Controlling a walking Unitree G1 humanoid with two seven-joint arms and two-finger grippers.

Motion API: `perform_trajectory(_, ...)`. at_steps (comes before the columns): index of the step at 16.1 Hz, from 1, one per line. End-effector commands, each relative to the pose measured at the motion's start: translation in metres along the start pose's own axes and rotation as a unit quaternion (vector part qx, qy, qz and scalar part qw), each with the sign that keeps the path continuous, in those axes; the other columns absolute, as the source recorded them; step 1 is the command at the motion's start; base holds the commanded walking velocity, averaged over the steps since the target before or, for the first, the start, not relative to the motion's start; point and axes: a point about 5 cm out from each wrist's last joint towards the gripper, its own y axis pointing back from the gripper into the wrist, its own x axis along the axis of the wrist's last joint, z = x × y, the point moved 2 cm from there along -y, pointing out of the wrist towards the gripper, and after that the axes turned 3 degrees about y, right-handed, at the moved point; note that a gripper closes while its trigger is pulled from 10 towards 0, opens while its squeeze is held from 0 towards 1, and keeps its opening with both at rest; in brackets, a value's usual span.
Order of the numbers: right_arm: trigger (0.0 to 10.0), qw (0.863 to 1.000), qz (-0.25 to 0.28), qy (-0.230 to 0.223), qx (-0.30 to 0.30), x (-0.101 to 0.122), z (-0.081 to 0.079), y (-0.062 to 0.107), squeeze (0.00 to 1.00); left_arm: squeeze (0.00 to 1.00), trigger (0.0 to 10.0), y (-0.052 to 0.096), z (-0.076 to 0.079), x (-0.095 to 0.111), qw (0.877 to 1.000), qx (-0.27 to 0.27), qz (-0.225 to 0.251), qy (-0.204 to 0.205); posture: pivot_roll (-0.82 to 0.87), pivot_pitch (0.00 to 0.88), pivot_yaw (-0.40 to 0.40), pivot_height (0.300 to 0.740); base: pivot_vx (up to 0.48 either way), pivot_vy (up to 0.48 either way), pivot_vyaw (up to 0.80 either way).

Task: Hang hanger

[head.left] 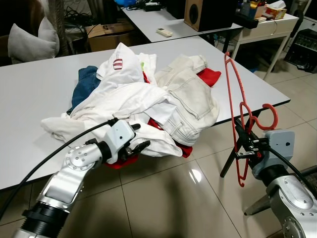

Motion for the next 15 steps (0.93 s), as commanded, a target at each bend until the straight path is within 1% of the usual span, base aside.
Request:
perform_trajectory(1, 10.0, 1.000, 0.011, 0.004, 0.000, 0.004, -0.001, 0.001, 0.00, 0.00, 0.0, 0.004, -0.004, -0.002, 1.000, -0.003, -0.007, -0.006, -0.18, 0.000, 0.041, 0.740, 0.000, 0.000, 0.00)
perform_trajectory(6, 10.0, 1.000, 0.014, 0.005, -0.002, 0.005, 0.000, 0.000, 0.00, 0.00, 0.0, 0.006, -0.013, -0.015, 0.997, 0.004, -0.050, -0.060, -0.18, 0.000, 0.045, 0.740, 0.000, 0.000, 0.00)
perform_trajectory(11, 10.0, 1.000, 0.021, 0.004, 0.000, 0.008, -0.001, -0.001, 0.00, 0.00, 0.0, 0.006, -0.021, -0.014, 0.997, 0.022, -0.047, -0.064, -0.18, 0.000, 0.046, 0.740, 0.000, 0.000, 0.00)
perform_trajectory(15, 10.0, 1.000, 0.022, 0.006, 0.006, 0.008, -0.002, -0.001, 0.00, 0.00, 0.0, 0.006, -0.019, -0.012, 0.998, 0.016, -0.034, -0.046, -0.18, 0.000, 0.045, 0.740, 0.000, 0.000, 0.00)
